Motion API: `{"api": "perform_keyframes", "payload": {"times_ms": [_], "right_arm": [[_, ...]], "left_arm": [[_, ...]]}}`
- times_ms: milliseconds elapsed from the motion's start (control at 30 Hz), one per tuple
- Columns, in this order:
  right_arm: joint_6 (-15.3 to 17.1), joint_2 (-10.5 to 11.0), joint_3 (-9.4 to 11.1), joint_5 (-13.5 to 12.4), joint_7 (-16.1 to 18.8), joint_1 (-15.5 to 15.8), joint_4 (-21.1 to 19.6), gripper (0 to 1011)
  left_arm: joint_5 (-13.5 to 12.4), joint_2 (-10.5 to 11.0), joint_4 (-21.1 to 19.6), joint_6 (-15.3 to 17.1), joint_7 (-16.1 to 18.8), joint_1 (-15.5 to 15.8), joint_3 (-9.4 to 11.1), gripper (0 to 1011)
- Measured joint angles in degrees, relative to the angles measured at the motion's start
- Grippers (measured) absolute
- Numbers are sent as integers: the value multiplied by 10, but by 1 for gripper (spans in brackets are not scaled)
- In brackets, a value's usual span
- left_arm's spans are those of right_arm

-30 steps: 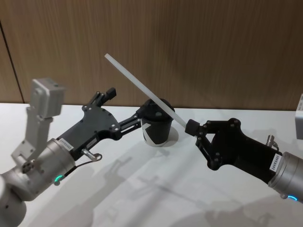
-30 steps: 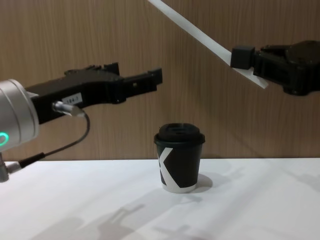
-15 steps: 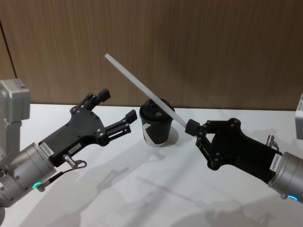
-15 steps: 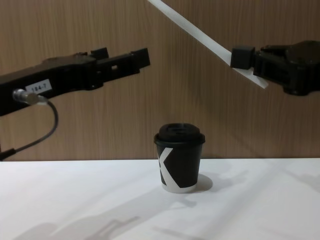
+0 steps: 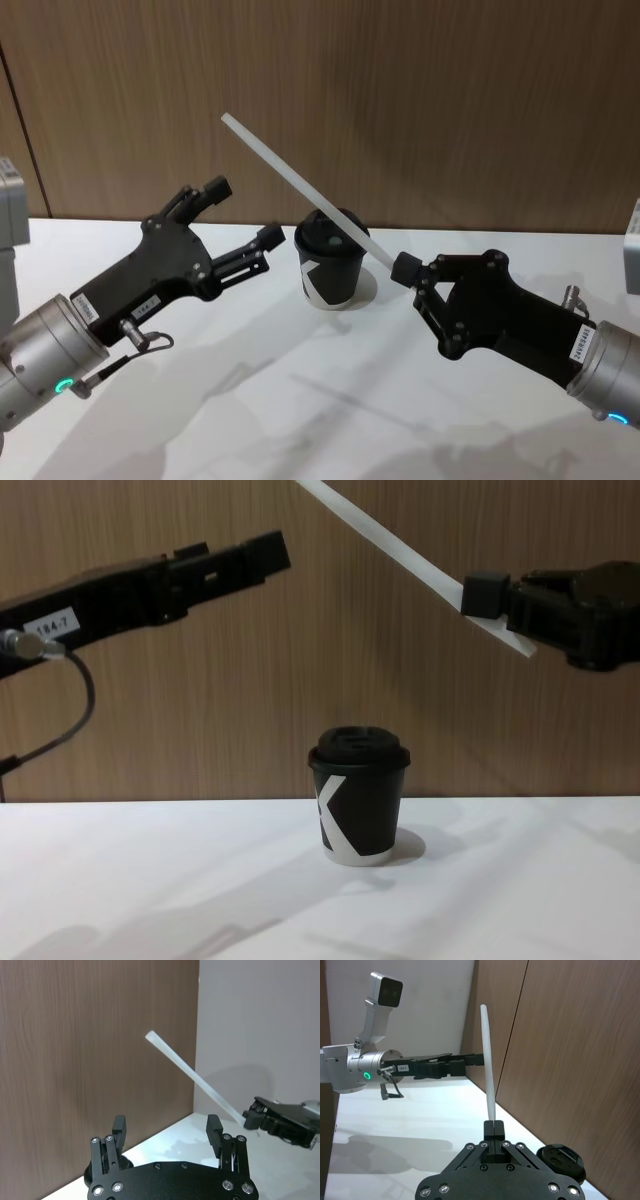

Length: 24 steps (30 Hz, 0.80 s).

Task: Pick up the straw with one hand, pass it to the other hand, and insert it into the cup.

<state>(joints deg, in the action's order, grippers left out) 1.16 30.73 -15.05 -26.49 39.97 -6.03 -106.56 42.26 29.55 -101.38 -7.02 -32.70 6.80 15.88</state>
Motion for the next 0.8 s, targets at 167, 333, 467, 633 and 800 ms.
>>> {"api": "perform_keyframes", "payload": {"times_ms": [167, 333, 467, 633, 800], "right_arm": [[0, 0, 0, 0, 0, 0, 0, 2], [0, 0, 0, 0, 0, 0, 0, 2], [0, 0, 0, 0, 0, 0, 0, 2], [0, 0, 0, 0, 0, 0, 0, 2], [0, 0, 0, 0, 0, 0, 0, 2]], "left_arm": [[15, -7, 11, -6, -15, 11, 4, 1003], [30, -18, 26, -11, -28, 27, 10, 1003], [38, -27, 38, -14, -36, 40, 16, 1003], [46, -35, 53, -15, -44, 53, 25, 1003], [56, -45, 71, -16, -57, 69, 35, 1003]]}}
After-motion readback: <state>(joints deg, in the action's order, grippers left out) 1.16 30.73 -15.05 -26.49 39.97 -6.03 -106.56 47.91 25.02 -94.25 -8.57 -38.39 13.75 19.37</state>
